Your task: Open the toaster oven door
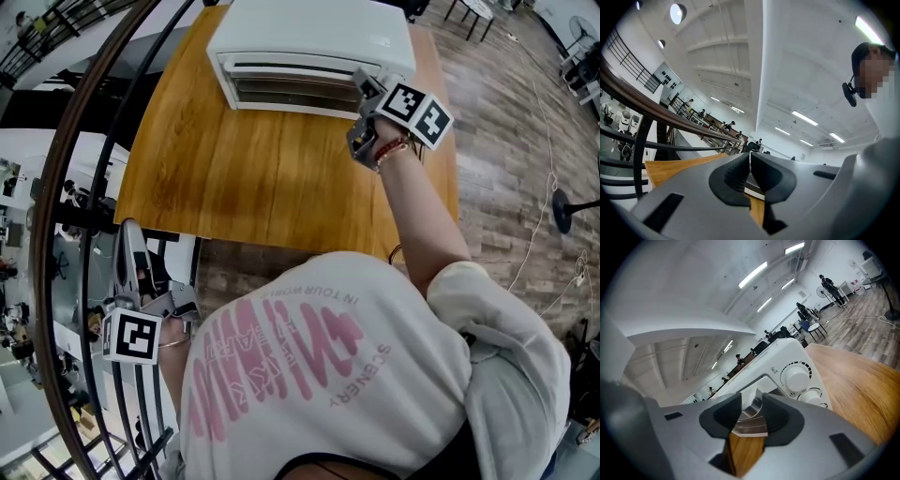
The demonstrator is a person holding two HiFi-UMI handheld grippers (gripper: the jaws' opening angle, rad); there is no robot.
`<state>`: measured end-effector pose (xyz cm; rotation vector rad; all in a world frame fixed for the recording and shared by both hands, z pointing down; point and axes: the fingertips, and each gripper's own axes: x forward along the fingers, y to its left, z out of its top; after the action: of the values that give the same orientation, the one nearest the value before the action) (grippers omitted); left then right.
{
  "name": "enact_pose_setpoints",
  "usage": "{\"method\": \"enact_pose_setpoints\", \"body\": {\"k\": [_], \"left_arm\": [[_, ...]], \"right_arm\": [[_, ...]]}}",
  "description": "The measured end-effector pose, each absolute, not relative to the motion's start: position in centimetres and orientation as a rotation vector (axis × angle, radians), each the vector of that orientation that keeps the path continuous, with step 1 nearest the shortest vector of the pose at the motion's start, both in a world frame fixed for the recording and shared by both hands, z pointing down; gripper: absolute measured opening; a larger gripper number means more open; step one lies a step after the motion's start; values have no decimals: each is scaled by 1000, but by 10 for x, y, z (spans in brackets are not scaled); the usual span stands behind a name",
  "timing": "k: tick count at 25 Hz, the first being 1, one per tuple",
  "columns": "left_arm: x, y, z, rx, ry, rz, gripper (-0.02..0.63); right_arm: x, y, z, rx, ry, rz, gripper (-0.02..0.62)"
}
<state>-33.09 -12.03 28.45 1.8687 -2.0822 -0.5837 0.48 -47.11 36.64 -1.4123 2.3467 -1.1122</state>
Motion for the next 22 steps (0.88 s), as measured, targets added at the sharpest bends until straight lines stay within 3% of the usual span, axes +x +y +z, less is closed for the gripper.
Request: {"method": "enact_pose_setpoints", "body": {"k": [22], "left_arm": [[-329,-111,288,1880,-2019,-634,25]], "right_arm": [[4,-450,370,-1437,2412,-1040,143]]}}
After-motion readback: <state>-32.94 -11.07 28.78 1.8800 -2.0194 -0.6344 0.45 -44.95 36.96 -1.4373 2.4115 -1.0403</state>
